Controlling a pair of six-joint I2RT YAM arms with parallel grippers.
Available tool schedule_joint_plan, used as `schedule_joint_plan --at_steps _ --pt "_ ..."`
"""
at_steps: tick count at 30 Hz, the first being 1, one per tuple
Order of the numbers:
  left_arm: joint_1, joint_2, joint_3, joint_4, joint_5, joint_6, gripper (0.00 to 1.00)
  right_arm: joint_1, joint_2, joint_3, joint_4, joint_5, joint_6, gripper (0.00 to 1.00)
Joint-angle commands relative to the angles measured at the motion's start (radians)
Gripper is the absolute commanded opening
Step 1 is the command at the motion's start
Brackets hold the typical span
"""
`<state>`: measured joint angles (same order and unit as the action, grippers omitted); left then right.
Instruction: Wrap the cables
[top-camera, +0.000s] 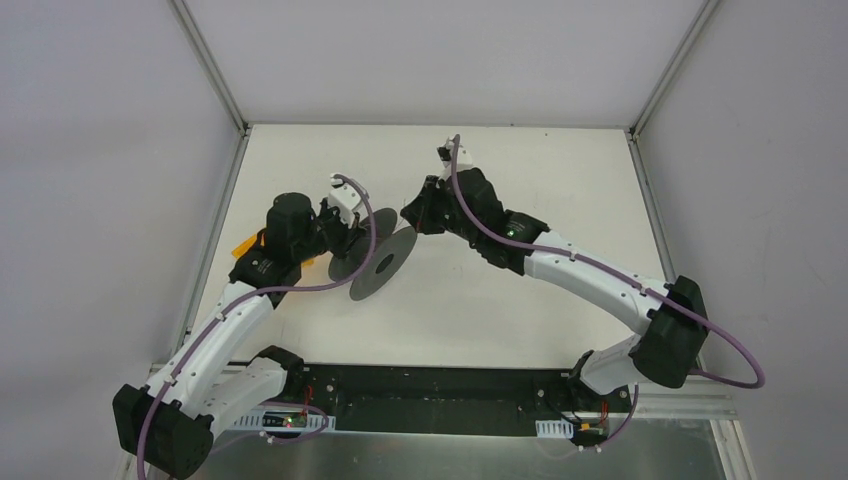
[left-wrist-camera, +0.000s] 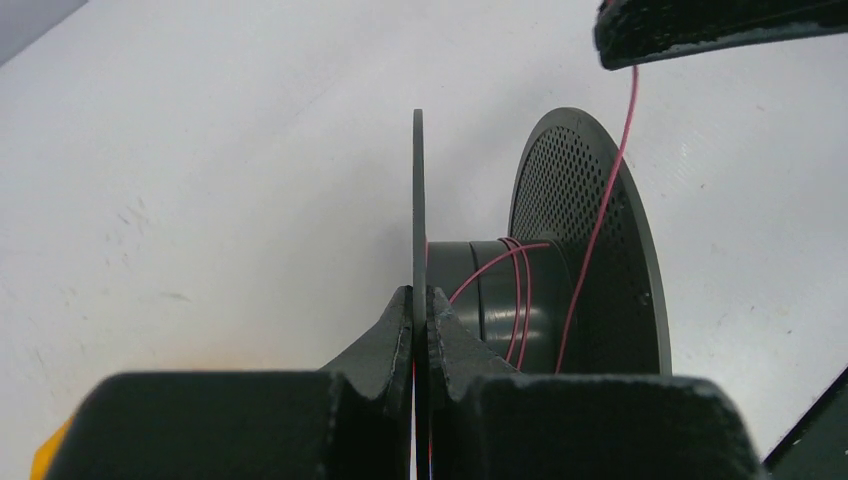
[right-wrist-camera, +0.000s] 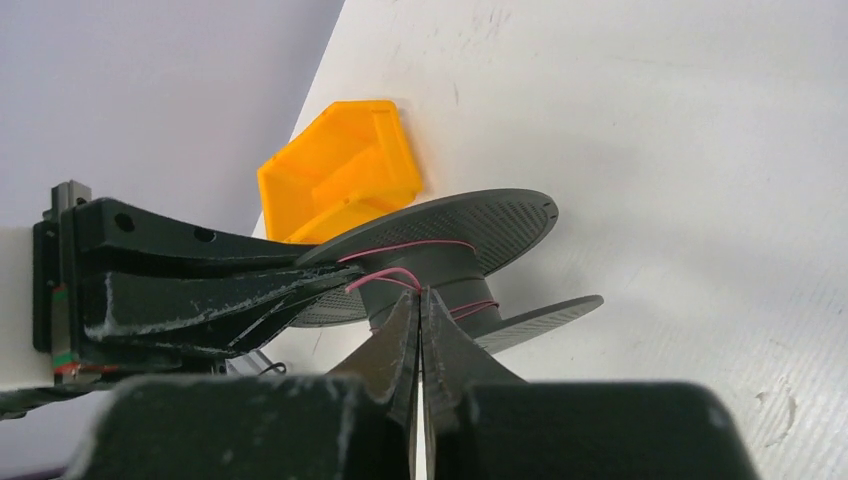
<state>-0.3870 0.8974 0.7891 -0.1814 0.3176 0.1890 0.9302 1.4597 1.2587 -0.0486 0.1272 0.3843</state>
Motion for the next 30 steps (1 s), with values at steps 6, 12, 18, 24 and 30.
schedule_joint_plan --at_steps 6,12,18,24,30 --pt "-0.010 0.026 0.006 0.176 0.108 0.253 0.00 -0.094 0.030 -0.063 -0.033 -0.159 0.325 0.00" --pt "-0.027 0.032 -0.013 0.267 0.138 0.347 0.00 -0.153 0.091 -0.068 -0.030 -0.358 0.459 0.00" --pt "-0.073 0.044 -0.016 0.267 0.099 0.459 0.00 -0.210 0.129 -0.071 -0.033 -0.470 0.488 0.00" --pt "-0.235 0.081 -0.004 0.290 -0.073 0.609 0.00 -0.255 0.129 -0.093 -0.026 -0.507 0.481 0.00" --pt "-0.303 0.123 -0.007 0.347 -0.186 0.671 0.00 -0.296 0.146 -0.132 -0.031 -0.528 0.471 0.00"
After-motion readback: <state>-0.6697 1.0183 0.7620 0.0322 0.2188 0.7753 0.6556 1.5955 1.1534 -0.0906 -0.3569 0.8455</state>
